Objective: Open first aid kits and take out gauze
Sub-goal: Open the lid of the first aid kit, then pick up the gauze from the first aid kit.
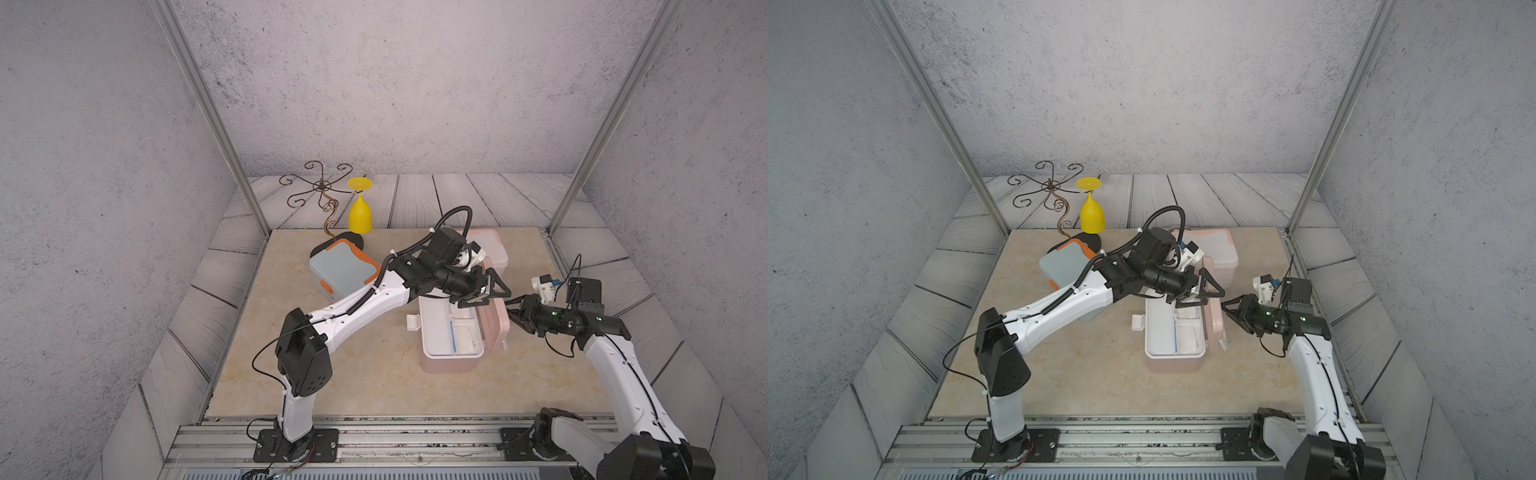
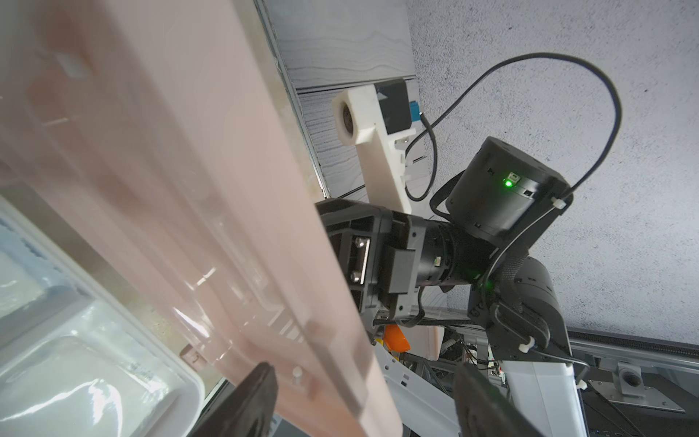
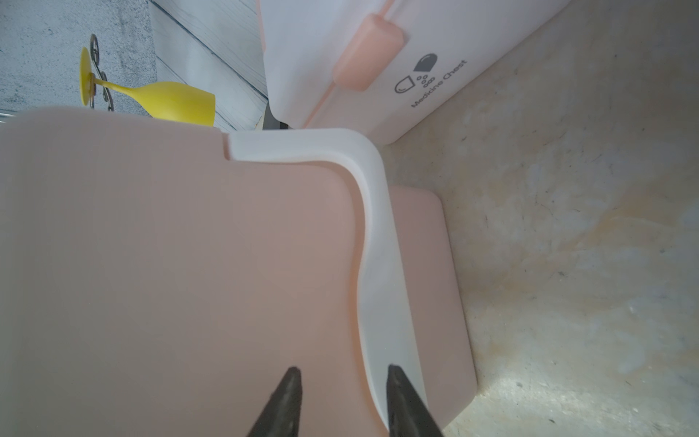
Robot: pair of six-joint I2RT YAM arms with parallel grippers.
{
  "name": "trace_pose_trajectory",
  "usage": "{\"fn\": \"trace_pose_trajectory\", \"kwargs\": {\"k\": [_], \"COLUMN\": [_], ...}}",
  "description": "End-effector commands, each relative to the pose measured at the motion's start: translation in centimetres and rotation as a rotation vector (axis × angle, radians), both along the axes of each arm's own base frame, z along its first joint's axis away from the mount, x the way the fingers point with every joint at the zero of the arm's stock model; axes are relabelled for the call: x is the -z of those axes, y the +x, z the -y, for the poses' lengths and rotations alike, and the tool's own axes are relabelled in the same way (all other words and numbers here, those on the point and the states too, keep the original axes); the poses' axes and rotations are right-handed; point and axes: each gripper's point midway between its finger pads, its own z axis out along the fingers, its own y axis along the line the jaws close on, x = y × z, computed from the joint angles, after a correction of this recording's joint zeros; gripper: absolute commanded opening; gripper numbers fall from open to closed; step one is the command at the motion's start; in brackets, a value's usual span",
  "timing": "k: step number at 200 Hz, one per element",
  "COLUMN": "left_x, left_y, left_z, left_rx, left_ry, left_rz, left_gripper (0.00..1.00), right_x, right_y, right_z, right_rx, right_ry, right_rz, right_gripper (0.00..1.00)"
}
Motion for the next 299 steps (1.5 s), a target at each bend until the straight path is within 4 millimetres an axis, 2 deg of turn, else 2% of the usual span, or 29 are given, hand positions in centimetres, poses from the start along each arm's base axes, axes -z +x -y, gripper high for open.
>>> {"fn": "trace_pose_trajectory", "kwargs": {"k": [1, 11, 23, 52, 81, 95, 108, 121, 142, 165, 186, 234, 299], "left_x": [-1.4, -1.1, -0.7, -0.8, -0.6, 0.3, 1.5, 3.0, 4.6, 5.7, 6.8, 9.8, 13.3], "left_y": [-0.8, -0.8, -0.3, 0.9, 0.9, 0.7, 0.5, 0.5, 0.2, -0.3, -0.8, -2.2, -2.5], "left_z": [0.8, 0.6, -0.6, -5.1, -9.6, -11.5, -13.1, -14.4, -15.8, -15.8, -14.8, -10.6, -8.0], "left_rx": [0.039, 0.043, 0.017, -0.072, -0.159, -0.204, -0.232, -0.255, -0.265, -0.24, -0.203, -0.125, -0.063], "left_ry": [-0.024, -0.014, 0.028, 0.094, 0.184, 0.235, 0.306, 0.394, 0.547, 0.662, 0.719, 0.704, 0.726], "left_rz": [0.042, 0.042, 0.073, 0.134, 0.209, 0.23, 0.241, 0.254, 0.307, 0.346, 0.352, 0.273, 0.207], "left_gripper": [0.77, 0.77, 0.77, 0.78, 0.82, 0.83, 0.8, 0.73, 0.66, 0.66, 0.66, 0.61, 0.53], "right_x": [-0.6, -0.6, -0.8, -1.0, -1.3, -1.3, -1.2, -1.2, -1.1, -1.0, -1.0, -1.3, -1.5], "right_y": [-0.1, -0.1, -0.1, -0.2, -0.2, -0.2, -0.2, -0.2, -0.2, -0.3, -0.3, -0.3, -0.3], "right_z": [0.3, 0.4, 0.3, 0.3, 0.3, 0.3, 0.3, 0.4, 0.7, 0.9, 0.9, 0.8, 0.6], "right_rx": [0.004, 0.003, 0.001, -0.003, -0.01, -0.012, -0.012, -0.01, -0.001, 0.005, 0.007, 0.004, 0.0], "right_ry": [-0.031, -0.034, -0.034, -0.038, -0.036, -0.038, -0.043, -0.051, -0.075, -0.09, -0.092, -0.087, -0.074], "right_rz": [0.019, 0.018, 0.021, 0.027, 0.031, 0.032, 0.031, 0.031, 0.03, 0.03, 0.032, 0.042, 0.05], "right_gripper": [0.39, 0.4, 0.4, 0.4, 0.4, 0.4, 0.41, 0.41, 0.42, 0.44, 0.44, 0.45, 0.45]}}
